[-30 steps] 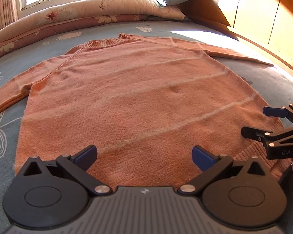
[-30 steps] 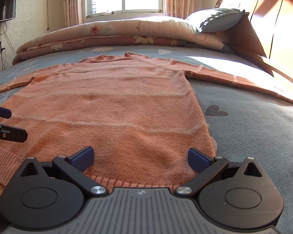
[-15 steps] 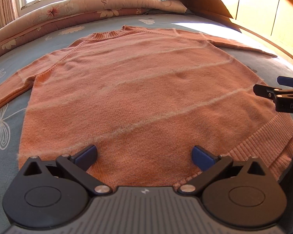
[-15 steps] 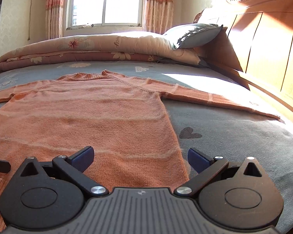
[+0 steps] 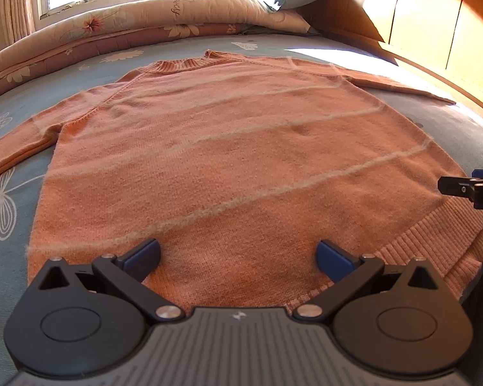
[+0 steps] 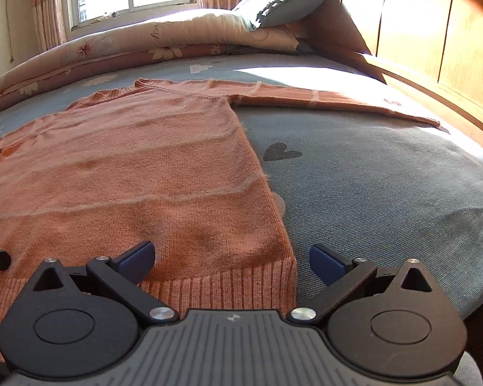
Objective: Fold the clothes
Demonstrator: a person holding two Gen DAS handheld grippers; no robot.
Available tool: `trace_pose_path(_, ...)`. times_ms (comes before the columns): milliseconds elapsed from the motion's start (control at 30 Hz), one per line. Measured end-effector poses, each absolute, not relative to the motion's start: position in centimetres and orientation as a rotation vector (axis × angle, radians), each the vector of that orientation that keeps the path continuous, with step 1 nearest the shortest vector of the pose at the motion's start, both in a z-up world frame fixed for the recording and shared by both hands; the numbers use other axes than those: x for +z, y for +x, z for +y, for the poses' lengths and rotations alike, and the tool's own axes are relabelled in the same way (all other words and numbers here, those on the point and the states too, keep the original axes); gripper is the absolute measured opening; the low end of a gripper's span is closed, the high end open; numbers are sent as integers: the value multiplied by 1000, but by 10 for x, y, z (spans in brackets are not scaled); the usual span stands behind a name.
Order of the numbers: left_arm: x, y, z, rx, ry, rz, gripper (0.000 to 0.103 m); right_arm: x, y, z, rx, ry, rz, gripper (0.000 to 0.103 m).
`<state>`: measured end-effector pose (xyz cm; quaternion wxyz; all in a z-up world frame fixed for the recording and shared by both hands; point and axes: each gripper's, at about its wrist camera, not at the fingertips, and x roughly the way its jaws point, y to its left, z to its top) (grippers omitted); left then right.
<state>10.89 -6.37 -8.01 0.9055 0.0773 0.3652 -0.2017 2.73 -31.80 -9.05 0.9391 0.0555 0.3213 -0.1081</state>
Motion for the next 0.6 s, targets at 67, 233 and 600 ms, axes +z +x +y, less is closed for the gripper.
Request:
trace_pose_path(67, -77, 107, -62, -412, 153, 752, 102, -87, 26, -311, -177, 78, 613, 103)
trace_pose_path(233, -79, 108, -47, -393, 112, 786, 102, -92, 26, -295, -41, 42, 587, 103)
trace_pose_path(600, -66, 102, -7, -387, -24, 788, 102, -107, 27, -289, -28, 43, 592, 103)
